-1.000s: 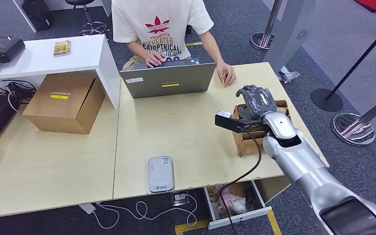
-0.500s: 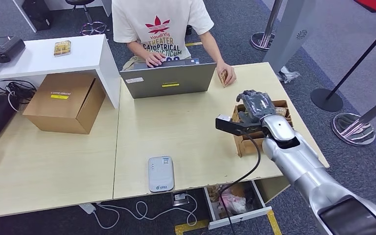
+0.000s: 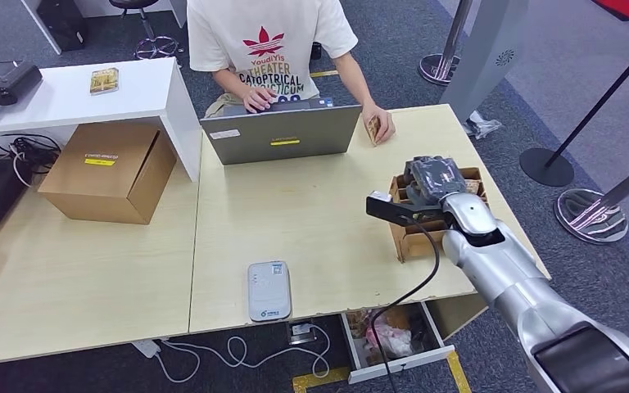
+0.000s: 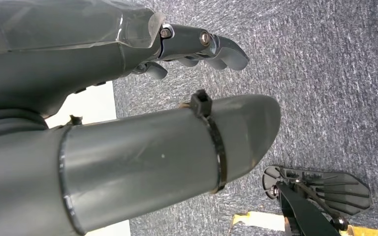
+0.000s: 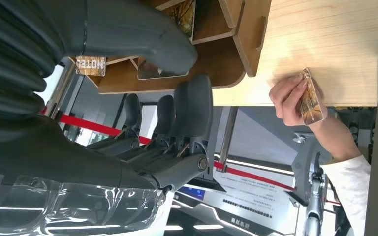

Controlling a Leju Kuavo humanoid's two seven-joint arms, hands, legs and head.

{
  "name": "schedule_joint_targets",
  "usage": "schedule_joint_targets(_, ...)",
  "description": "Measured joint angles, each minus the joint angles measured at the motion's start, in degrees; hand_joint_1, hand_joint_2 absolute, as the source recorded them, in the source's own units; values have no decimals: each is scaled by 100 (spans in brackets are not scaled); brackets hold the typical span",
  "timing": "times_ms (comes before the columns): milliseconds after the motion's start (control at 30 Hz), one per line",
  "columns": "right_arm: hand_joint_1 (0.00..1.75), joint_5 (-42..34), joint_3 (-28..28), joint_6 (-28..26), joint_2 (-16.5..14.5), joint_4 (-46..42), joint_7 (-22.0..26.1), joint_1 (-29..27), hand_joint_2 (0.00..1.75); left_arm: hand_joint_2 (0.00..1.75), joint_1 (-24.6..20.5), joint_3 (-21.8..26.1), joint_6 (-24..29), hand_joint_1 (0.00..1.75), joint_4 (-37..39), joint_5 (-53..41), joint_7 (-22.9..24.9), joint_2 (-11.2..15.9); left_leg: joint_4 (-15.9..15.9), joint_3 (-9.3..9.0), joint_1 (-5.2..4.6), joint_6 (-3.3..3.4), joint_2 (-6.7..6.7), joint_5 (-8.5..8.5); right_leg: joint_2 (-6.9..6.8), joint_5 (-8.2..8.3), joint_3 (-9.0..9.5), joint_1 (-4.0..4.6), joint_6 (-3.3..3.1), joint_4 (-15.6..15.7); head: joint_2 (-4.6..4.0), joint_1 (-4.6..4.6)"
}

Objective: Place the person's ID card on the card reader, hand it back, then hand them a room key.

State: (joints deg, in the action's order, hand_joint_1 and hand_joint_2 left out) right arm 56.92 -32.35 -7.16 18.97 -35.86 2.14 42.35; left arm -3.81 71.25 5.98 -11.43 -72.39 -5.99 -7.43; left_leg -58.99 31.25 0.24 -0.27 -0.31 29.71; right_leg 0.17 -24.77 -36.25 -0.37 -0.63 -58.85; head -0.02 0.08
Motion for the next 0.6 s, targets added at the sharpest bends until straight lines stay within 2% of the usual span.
schedule_joint_targets(333, 114, -59, 0, -18, 13, 279, 10, 148, 175, 0, 2, 36, 1, 0, 0, 24, -10, 5, 0, -1, 0, 0, 0, 0, 0, 0, 0, 0, 1, 0, 0, 0)
schedule_joint_targets(433, 106, -76, 0, -25, 26, 357, 1, 189, 175, 0, 4, 36, 0, 0, 0, 24, -11, 17, -1, -1, 0, 0, 0, 0, 1, 1, 0, 0, 1, 0, 0, -1)
schedule_joint_targets(600, 110, -94, 0, -91, 62, 450, -13, 216, 175, 0, 10, 36, -2, 0, 0, 18, -21, 33, -1, -1, 0, 0, 0, 0, 1, 1, 0, 0, 1, 0, 0, -1)
